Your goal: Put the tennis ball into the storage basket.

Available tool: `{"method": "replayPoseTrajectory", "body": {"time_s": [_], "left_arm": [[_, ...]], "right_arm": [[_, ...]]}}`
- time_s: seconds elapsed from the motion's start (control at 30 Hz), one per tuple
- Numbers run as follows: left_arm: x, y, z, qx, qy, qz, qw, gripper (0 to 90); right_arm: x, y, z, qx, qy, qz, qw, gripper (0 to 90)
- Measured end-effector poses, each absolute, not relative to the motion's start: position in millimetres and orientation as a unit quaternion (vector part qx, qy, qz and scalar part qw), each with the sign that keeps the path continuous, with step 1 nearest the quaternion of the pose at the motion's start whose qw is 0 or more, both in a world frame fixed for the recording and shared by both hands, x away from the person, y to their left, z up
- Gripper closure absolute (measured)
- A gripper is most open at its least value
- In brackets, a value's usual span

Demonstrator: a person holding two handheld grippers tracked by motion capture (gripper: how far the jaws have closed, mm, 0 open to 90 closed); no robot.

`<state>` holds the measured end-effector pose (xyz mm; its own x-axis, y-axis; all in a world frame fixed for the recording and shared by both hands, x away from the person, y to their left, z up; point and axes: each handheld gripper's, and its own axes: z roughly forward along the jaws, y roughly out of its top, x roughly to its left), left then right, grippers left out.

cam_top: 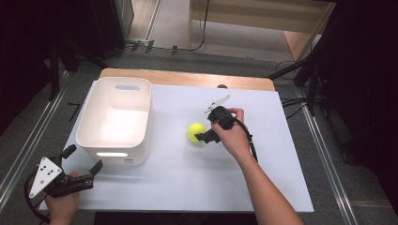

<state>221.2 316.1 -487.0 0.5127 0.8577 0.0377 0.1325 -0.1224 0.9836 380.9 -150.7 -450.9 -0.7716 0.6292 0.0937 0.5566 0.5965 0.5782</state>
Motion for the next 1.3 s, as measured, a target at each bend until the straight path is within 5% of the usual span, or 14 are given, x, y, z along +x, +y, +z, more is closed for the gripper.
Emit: {"method": "replayPoseTrajectory", "body": {"time_s": [1.3], "left_arm": [[221.5,315.6,-487.0,0.674,0.366,0.328,0.551,0.0]], "right_arm": [[393.7,-122.8,-479.9,0.337,0.903,0.262,0.044,17.7]]}}
